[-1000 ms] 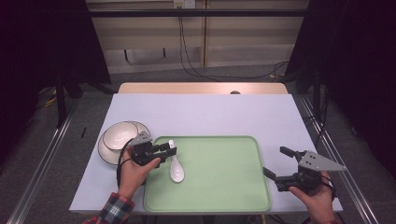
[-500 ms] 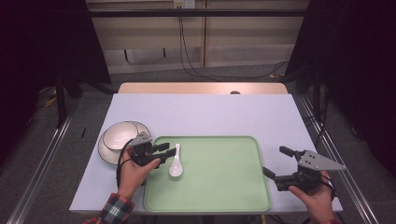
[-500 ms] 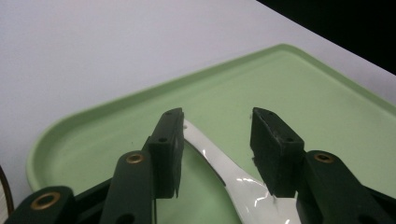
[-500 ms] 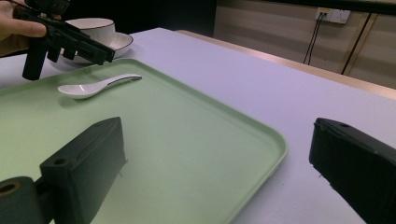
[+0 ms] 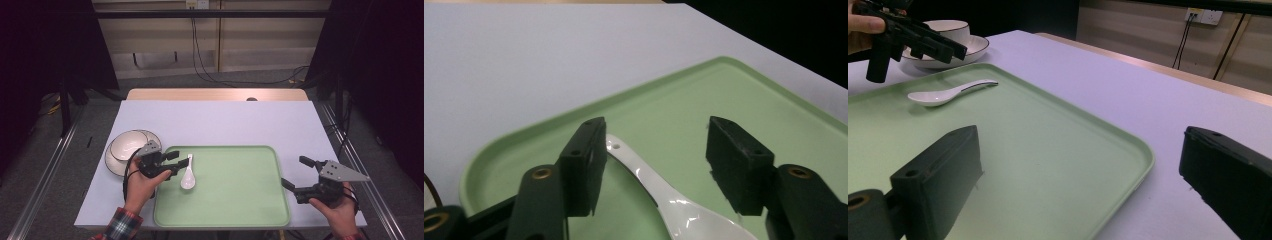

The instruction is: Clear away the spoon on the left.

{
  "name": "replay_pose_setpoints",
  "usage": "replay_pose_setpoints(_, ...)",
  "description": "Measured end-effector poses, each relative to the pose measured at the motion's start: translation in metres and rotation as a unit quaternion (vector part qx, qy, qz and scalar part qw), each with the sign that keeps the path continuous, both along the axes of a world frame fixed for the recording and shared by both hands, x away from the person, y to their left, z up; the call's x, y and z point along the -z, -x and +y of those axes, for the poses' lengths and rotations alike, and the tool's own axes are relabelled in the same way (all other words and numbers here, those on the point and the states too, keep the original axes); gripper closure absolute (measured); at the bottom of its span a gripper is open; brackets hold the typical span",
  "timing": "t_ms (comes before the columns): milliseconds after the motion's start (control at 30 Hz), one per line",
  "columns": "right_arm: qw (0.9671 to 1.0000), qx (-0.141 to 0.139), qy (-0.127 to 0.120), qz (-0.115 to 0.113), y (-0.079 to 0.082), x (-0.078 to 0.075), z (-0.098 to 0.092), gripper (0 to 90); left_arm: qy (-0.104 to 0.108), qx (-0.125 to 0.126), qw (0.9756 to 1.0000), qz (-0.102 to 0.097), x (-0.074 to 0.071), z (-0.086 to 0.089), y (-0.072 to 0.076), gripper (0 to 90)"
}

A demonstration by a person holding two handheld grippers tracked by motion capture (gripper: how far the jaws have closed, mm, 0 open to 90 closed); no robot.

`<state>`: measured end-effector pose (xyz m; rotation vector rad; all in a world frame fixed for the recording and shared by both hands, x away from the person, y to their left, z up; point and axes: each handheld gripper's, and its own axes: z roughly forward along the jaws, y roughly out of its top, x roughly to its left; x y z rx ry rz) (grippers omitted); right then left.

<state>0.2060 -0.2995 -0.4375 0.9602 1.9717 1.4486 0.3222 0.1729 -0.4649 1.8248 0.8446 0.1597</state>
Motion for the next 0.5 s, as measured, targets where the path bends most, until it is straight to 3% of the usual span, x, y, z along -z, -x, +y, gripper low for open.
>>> replay_pose_setpoints(500,1.0000,-0.003,0.004,0.006,-0.0003,0.0013,-0.0013,3.1,0.009,-0.004,0.9999,-0.006,-0.0100,-0.0029,0.0044,13.5)
